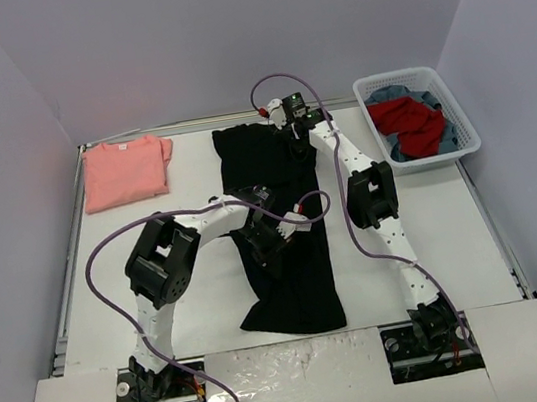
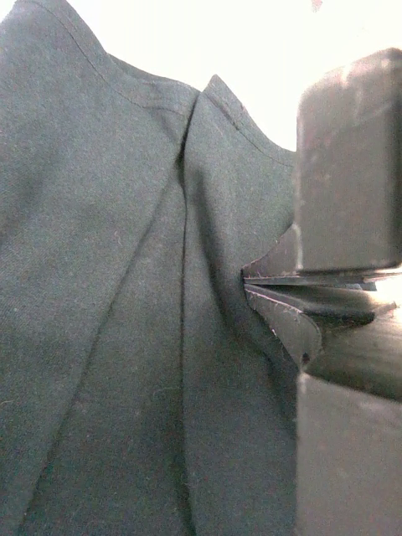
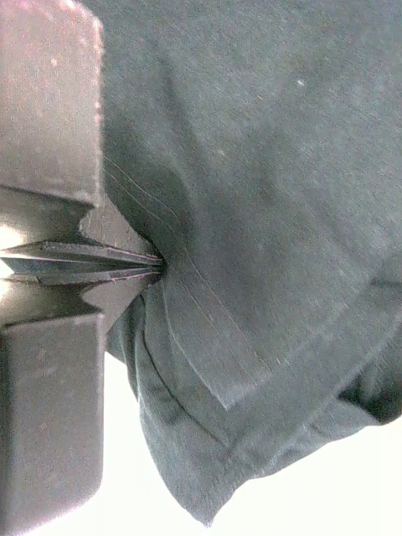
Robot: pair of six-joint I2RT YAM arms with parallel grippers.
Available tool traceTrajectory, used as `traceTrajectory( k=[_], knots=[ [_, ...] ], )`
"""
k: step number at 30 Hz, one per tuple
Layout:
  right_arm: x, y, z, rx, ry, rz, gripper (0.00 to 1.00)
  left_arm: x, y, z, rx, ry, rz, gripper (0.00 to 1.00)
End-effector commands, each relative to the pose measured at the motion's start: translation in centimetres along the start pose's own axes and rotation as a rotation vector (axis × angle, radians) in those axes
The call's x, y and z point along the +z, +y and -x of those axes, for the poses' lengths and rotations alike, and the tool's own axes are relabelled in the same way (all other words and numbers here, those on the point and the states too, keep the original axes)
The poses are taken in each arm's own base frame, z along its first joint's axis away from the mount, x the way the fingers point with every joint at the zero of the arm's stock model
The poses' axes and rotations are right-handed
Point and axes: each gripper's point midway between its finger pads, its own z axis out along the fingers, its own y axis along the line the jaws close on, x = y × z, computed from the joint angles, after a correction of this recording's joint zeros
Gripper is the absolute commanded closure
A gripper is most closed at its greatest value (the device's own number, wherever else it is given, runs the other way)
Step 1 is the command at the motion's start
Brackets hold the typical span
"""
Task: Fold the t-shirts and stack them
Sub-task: Rotate the tshirt 90 degrees
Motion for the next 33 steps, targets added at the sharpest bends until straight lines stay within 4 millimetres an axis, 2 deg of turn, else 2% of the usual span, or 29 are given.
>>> traceTrajectory(
  k=[1,2,4,5,6,7,8,9,10,12,13,14,16,17,18,19,21,22,23,24,25,26,27,28,29,30,33],
  knots=[
    [-2.3,-1.4,2.9,-0.028,-0.066,-0.073,0.98,-2.5,1.4,1.1,0.106,-0.017,0.127,0.98],
    [-3.9,-2.4,3.9,-0.024,-0.083,-0.111,0.98,-3.7,0.9,1.7,0.125,-0.037,0.141,0.98],
    [-4.9,-2.7,4.2,-0.022,-0.090,-0.123,0.92,-5.0,-0.4,1.5,0.152,-0.033,0.125,0.97],
    [-6.5,-3.4,5.1,-0.013,-0.112,-0.144,0.89,-6.3,-1.5,1.6,0.171,-0.044,0.128,0.96],
    [-7.2,-3.7,5.4,-0.011,-0.117,-0.152,0.81,-7.0,-2.3,1.9,0.190,-0.060,0.127,0.93],
    [-7.6,-3.6,5.1,-0.011,-0.109,-0.150,0.75,-7.7,-3.0,2.0,0.222,-0.071,0.123,0.85],
    [-9.3,-4.1,6.0,-0.001,-0.133,-0.165,0.65,-9.0,-4.2,2.2,0.246,-0.094,0.133,0.82],
    [-9.7,-4.2,5.9,0.004,-0.130,-0.168,0.62,-9.8,-4.8,2.4,0.262,-0.109,0.141,0.78],
    [-11.1,-4.4,6.1,0.006,-0.137,-0.175,0.61,-11.1,-5.6,2.6,0.296,-0.136,0.162,0.75],
    [-12.3,-4.7,6.1,0.032,-0.141,-0.188,0.58,-12.8,-6.1,2.8,0.304,-0.175,0.187,0.73],
    [-12.4,-4.4,5.3,0.036,-0.120,-0.180,0.58,-13.5,-6.5,2.9,0.303,-0.197,0.188,0.72],
    [-13.9,-4.5,5.7,0.050,-0.137,-0.183,0.57,-15.0,-6.5,3.1,0.299,-0.238,0.214,0.71],
    [-14.8,-4.0,5.1,0.059,-0.127,-0.166,0.58,-16.4,-6.4,3.0,0.262,-0.286,0.229,0.71],
    [-15.6,-3.3,4.0,0.058,-0.104,-0.153,0.58,-17.3,-6.8,3.1,0.261,-0.324,0.227,0.71],
    [-16.0,-2.9,3.4,0.062,-0.091,-0.142,0.58,-18.8,-5.6,2.7,0.219,-0.365,0.257,0.70],
    [-16.6,-2.5,2.8,0.063,-0.081,-0.134,0.58,-19.3,-5.0,2.3,0.149,-0.393,0.271,0.70],
    [-18.2,-0.9,0.9,0.051,-0.051,-0.078,0.59,-22.0,-3.2,1.8,0.091,-0.477,0.349,0.68],
    [-20.3,-0.9,0.9,0.045,-0.071,-0.077,0.61,-22.7,-2.6,1.5,0.046,-0.497,0.378,0.68],
    [-20.1,0.7,-1.2,0.036,-0.023,-0.026,0.65,-23.1,-2.2,1.0,0.039,-0.501,0.407,0.67],
    [-20.7,1.4,-1.9,0.034,-0.016,-0.002,0.68,-23.5,-1.7,0.6,0.030,-0.501,0.436,0.67],
    [-22.5,1.9,-1.9,0.045,-0.042,0.022,0.72,-24.0,-1.4,0.2,0.006,-0.516,0.468,0.67],
    [-23.0,2.7,-2.8,0.049,-0.027,0.049,0.82,-23.9,-0.7,-0.1,-0.001,-0.519,0.493,0.66],
    [-22.8,4.1,-4.7,0.047,0.015,0.087,0.86,-23.9,-0.4,-0.4,0.000,-0.521,0.513,0.64],
    [-24.0,5.1,-5.1,0.052,0.006,0.126,0.91,-24.6,-0.2,-0.2,0.011,-0.548,0.551,0.63],
    [-24.3,6.0,-5.8,0.049,0.015,0.156,1.00,-24.1,0.4,-0.8,-0.007,-0.539,0.565,0.63],
    [-24.2,7.5,-7.1,0.035,0.043,0.196,1.00,-24.2,0.7,-1.0,-0.012,-0.539,0.588,0.63],
    [-25.2,10.3,-8.1,-0.002,0.041,0.286,1.00,-25.3,1.0,-1.2,-0.048,-0.581,0.613,0.62]
  ],
)
